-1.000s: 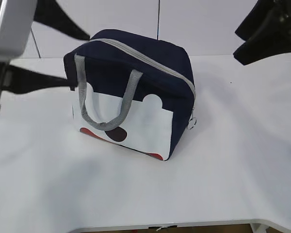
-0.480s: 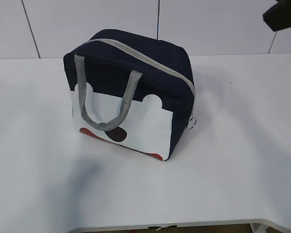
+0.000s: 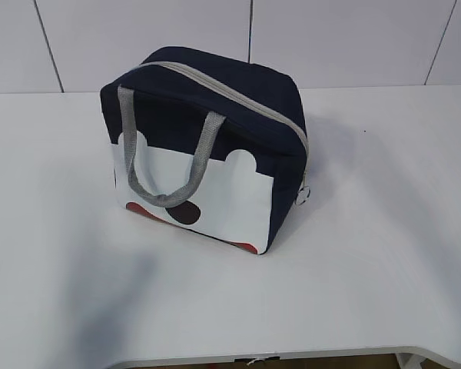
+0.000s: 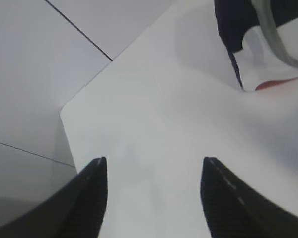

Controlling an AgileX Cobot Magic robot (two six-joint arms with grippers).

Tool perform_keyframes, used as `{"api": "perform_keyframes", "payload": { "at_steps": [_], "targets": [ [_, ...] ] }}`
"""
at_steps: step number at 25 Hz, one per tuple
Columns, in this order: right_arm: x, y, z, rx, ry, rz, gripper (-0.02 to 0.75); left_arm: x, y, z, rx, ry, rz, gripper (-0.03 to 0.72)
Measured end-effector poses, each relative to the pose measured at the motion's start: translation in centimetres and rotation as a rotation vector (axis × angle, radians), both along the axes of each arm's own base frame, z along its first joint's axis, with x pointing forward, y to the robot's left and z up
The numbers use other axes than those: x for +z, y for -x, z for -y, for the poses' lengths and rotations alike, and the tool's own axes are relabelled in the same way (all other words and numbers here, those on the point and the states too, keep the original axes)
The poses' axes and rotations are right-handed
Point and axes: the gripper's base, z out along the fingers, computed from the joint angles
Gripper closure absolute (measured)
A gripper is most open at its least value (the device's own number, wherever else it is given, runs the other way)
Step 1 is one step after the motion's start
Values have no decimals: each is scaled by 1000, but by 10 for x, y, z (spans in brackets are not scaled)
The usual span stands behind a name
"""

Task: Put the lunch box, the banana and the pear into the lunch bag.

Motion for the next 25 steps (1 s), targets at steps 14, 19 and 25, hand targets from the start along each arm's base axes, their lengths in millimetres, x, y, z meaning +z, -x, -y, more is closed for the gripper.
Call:
{"api": "perform_keyframes", "payload": {
  "at_steps": [14, 19, 25],
  "targets": [
    [-54, 72, 20, -270, -130, -146, 235, -26, 64, -15, -120, 378, -44, 246],
    [-79, 101, 27, -331, -159, -157, 235, -54, 73, -13, -156, 446, -93, 245],
    [-112, 134, 34, -414, -227, -160, 235, -73, 82, -15, -173, 484, -121, 244]
  ]
}}
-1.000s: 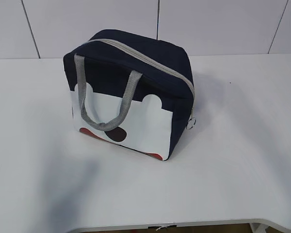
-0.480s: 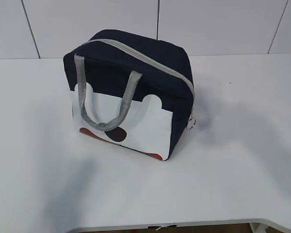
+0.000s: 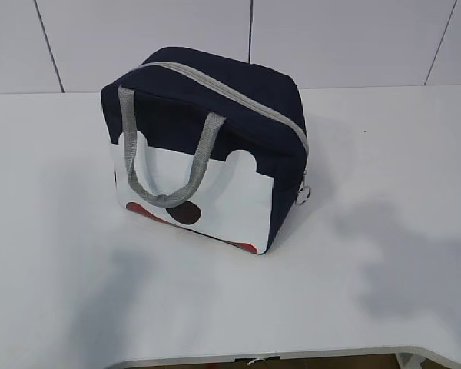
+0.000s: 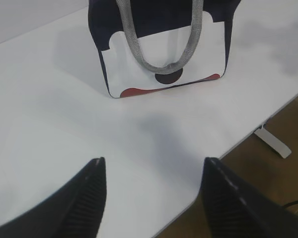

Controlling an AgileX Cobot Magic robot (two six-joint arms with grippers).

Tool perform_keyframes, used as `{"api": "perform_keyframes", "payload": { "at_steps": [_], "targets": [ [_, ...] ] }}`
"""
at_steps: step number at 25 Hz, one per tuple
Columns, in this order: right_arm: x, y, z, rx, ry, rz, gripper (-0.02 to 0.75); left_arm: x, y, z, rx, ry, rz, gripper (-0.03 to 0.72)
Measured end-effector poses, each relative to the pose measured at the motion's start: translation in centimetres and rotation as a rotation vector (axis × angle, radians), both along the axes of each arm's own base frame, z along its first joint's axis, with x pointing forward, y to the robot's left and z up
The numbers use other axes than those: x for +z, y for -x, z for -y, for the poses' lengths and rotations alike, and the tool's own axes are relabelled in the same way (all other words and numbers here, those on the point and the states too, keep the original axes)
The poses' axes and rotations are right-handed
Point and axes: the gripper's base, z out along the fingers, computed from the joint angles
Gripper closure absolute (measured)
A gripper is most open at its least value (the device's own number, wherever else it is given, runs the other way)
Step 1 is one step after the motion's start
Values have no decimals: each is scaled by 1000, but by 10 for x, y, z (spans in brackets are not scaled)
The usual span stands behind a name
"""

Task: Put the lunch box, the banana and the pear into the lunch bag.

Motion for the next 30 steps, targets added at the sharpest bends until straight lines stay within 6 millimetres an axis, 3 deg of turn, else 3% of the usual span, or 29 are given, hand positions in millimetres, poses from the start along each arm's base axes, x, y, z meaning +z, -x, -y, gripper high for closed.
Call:
{"api": "perform_keyframes", "payload": {
  "at_steps": [14, 24, 30],
  "targets": [
    [-61, 43, 13, -128, -74, 137, 235, -27, 30, -19, -14, 95, 87, 244],
    [-90, 47, 14, -136, -78, 140, 236, -41, 43, -26, -21, 133, 102, 246],
    [-91, 46, 14, -139, -78, 138, 236, -48, 46, -26, -33, 106, 23, 247]
  ]
}}
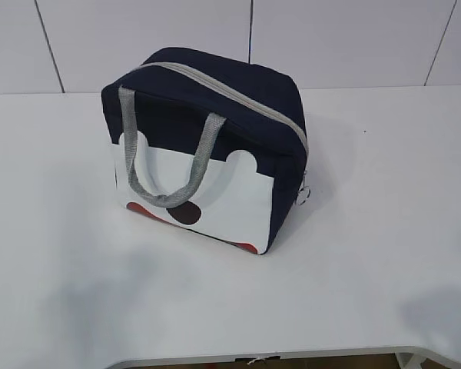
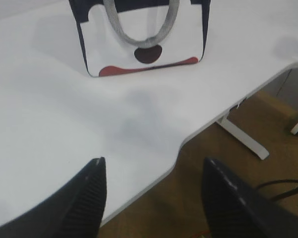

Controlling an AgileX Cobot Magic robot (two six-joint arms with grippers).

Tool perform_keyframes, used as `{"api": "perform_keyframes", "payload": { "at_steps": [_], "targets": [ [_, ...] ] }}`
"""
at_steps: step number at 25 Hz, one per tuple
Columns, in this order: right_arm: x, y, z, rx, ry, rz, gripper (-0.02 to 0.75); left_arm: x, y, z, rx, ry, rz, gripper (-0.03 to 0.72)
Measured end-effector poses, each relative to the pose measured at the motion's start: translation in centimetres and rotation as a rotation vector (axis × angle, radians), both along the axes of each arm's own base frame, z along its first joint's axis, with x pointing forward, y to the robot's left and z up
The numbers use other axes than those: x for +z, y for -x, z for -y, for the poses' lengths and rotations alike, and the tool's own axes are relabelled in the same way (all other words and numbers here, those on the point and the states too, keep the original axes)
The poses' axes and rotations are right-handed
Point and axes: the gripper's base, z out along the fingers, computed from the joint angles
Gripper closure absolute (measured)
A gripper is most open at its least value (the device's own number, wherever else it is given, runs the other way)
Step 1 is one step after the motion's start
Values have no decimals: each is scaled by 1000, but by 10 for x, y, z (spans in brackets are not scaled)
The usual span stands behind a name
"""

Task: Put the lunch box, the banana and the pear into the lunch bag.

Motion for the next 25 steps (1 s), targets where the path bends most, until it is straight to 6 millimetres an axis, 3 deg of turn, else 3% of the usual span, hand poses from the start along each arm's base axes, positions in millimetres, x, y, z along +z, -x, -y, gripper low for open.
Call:
{"api": "perform_keyframes", "payload": {
  "at_steps": [25],
  "targets": [
    [-3, -4, 0, -7, -1, 11, 238, -10, 0, 0, 0, -48, -60, 270]
  ]
}}
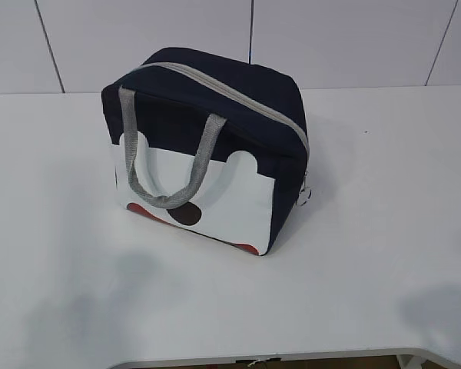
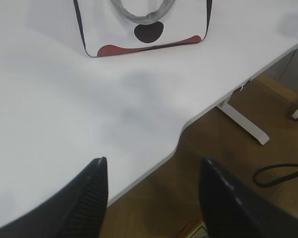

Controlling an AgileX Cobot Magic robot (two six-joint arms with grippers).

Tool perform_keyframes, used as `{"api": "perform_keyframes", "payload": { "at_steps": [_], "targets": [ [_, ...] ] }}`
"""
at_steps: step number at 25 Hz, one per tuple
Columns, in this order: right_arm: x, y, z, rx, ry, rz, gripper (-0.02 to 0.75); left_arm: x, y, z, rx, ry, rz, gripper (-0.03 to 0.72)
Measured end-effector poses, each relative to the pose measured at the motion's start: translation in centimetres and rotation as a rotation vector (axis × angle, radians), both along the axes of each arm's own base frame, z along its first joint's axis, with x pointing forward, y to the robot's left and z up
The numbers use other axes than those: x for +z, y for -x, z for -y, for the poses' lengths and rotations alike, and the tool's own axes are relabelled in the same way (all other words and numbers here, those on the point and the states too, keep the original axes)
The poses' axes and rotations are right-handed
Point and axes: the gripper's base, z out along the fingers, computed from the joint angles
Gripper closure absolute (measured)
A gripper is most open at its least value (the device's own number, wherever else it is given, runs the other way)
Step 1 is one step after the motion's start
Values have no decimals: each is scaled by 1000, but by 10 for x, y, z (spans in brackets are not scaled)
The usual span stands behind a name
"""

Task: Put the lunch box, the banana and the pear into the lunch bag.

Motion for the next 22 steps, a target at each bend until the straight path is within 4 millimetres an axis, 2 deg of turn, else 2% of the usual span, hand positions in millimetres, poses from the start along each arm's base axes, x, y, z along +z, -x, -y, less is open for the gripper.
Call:
{"api": "perform_keyframes", "payload": {
  "at_steps": [22],
  "targets": [
    [0, 0, 0, -4, 2, 2, 238, 0, 0, 1, -4, 5, -4, 296]
  ]
}}
